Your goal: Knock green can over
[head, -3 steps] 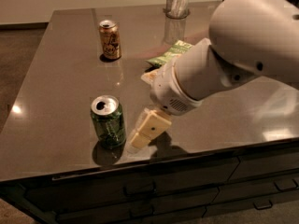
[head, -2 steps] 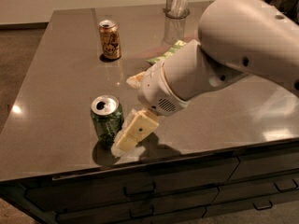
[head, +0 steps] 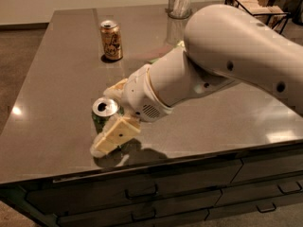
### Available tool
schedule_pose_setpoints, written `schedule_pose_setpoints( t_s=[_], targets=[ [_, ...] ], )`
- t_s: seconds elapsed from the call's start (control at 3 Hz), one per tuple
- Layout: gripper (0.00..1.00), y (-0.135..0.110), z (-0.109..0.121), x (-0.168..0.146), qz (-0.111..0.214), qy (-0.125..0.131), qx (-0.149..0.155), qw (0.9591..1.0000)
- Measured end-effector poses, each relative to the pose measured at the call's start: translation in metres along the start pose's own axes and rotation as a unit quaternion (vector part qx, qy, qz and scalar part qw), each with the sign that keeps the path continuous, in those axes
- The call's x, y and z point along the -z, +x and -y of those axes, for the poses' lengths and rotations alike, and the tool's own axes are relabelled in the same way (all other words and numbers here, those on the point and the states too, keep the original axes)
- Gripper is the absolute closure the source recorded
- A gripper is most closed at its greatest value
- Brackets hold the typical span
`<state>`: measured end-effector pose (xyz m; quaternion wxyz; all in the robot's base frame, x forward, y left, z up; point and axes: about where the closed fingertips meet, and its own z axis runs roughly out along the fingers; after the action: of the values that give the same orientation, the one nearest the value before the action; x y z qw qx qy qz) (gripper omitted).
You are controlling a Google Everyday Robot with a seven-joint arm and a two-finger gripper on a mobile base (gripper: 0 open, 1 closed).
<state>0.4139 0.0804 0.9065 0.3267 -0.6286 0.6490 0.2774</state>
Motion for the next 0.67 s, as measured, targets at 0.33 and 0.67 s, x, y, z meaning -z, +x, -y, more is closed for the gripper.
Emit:
schedule_pose_setpoints(
  t_s=[0.33,0.67],
  targets=[
    [0.42,-0.006,0.005,-0.006,0.011,-0.001,-0.003,0.9999],
    [0.65,-0.012,0.014,0.006,-0.010,0.005,-0.001,0.9999]
  ],
)
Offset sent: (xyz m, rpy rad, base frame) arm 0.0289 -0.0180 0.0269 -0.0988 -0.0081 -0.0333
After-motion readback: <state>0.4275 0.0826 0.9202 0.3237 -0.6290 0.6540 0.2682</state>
